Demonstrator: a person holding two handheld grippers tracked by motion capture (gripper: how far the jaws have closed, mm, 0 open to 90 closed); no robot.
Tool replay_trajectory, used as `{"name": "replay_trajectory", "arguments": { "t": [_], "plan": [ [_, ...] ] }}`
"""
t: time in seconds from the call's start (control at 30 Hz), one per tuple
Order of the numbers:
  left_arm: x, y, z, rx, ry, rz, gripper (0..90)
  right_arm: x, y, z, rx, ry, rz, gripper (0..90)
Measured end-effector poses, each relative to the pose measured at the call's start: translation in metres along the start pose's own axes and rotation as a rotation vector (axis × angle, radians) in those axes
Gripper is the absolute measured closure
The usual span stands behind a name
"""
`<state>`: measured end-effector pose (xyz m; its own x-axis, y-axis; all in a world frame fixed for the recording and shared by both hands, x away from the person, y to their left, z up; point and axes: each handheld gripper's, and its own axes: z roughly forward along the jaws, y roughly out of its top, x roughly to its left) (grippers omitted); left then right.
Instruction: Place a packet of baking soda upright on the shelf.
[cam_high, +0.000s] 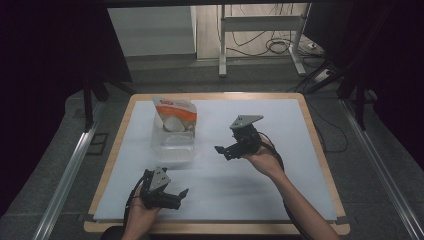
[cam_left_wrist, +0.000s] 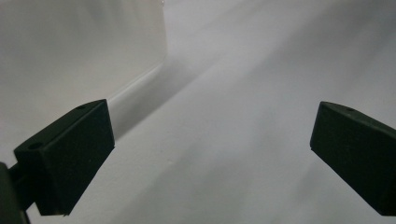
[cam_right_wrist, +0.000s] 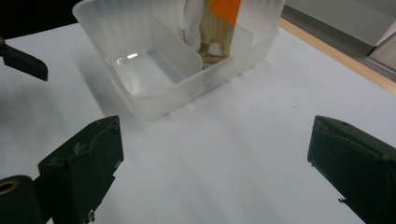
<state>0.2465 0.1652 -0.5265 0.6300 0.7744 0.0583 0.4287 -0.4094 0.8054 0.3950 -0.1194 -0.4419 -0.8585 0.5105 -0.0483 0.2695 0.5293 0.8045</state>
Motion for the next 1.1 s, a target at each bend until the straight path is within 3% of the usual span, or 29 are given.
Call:
{"name": "replay_trajectory", "arguments": {
  "t": [0.83,1.1],
  "plan": [
    [-0.001,0.0,-0.002,-0.008,-0.002,0.003,0.0,0.02,-0.034,-0.048,0.02,-0.016,-0.019,3.0],
    [-0.001,0.001,-0.002,-0.007,-0.001,0.008,0.0,0.021,-0.053,-0.065,0.012,-0.037,0.013,3.0]
  ]
}}
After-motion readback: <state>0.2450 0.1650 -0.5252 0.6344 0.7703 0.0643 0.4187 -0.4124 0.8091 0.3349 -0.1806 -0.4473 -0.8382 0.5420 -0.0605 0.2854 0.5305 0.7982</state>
